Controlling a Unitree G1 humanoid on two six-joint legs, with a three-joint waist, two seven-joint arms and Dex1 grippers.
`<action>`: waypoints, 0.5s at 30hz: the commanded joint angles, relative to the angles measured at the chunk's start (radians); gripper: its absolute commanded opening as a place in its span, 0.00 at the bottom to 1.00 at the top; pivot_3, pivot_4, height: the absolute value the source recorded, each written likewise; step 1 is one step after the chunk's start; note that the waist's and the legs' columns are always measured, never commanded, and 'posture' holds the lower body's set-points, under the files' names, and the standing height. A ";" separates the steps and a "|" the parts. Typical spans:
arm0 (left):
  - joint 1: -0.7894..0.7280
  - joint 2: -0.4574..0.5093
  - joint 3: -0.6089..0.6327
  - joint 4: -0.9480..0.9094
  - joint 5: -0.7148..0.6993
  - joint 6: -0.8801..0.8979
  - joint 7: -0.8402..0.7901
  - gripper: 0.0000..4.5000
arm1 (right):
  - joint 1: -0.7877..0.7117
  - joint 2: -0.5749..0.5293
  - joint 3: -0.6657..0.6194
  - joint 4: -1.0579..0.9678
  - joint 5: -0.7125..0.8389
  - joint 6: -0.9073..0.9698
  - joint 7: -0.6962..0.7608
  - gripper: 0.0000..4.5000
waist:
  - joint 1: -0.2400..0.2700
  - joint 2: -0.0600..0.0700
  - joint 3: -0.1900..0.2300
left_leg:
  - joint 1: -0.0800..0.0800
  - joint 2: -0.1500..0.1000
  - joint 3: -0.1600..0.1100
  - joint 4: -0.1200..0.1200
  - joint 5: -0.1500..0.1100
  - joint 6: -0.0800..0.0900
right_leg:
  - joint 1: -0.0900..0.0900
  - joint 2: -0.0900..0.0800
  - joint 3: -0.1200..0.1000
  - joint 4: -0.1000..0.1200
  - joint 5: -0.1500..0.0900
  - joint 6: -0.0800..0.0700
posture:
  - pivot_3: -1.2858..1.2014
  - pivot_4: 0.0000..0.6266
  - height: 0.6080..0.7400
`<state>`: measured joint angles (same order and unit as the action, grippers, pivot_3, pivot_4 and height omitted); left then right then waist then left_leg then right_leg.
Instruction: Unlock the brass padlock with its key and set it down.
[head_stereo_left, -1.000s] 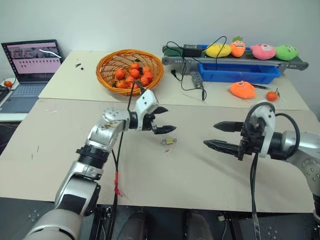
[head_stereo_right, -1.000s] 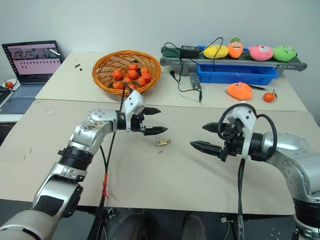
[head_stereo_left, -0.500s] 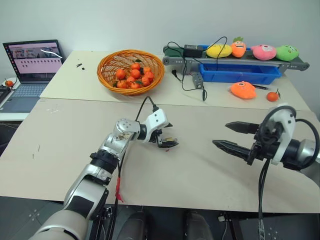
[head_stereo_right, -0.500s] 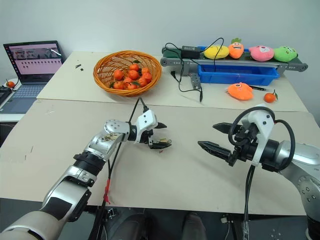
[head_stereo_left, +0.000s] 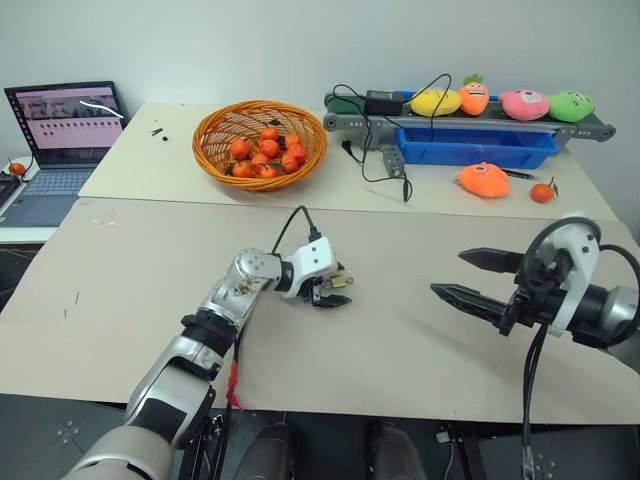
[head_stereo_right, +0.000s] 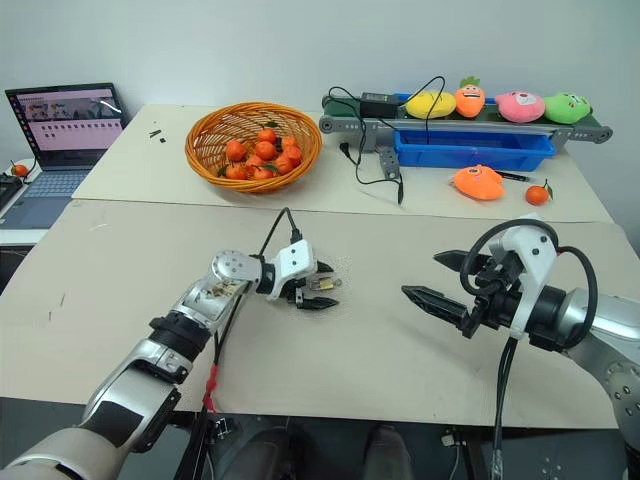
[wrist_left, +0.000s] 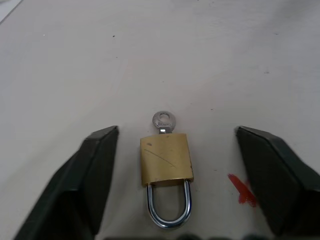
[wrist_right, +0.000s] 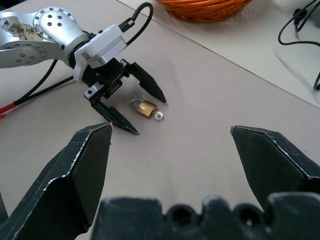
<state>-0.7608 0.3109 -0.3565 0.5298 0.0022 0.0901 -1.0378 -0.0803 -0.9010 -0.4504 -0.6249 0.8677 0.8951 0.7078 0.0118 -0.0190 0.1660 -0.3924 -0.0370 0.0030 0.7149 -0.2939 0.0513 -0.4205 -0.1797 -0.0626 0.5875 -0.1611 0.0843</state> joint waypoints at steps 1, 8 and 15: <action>0.016 0.019 0.023 -0.001 0.011 0.051 0.021 0.51 | -0.021 -0.018 -0.019 -0.011 0.004 -0.023 -0.003 1.00 | 0.000 0.000 0.000 | 0.000 0.000 0.000 0.000 0.000 0.000 | 0.000 0.000 0.000 0.000 0.000 0.000 | 0.52 0.24 1.00; 0.031 0.015 0.035 -0.029 0.004 0.076 0.021 0.19 | -0.050 -0.027 0.007 0.005 -0.005 -0.028 0.005 1.00 | -0.002 0.000 0.000 | 0.002 0.001 0.000 0.000 0.000 0.000 | 0.000 0.000 0.001 0.003 0.000 0.000 | 0.52 0.24 1.00; 0.007 -0.006 0.088 -0.167 -0.100 0.209 -0.026 0.19 | -0.085 -0.035 0.073 0.023 -0.049 -0.063 0.027 1.00 | -0.001 0.000 0.000 | 0.001 0.000 0.001 0.000 0.000 0.000 | -0.001 0.000 0.002 0.003 0.000 0.000 | 0.52 0.24 1.00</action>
<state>-0.7329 0.3019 -0.3009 0.4532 -0.0454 0.2486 -1.0361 -0.1409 -0.9181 -0.3907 -0.5986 0.8514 0.8865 0.7224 0.0111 -0.0191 0.1661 -0.3916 -0.0367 0.0036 0.7150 -0.2937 0.0510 -0.4219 -0.1795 -0.0607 0.5908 -0.1612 0.0843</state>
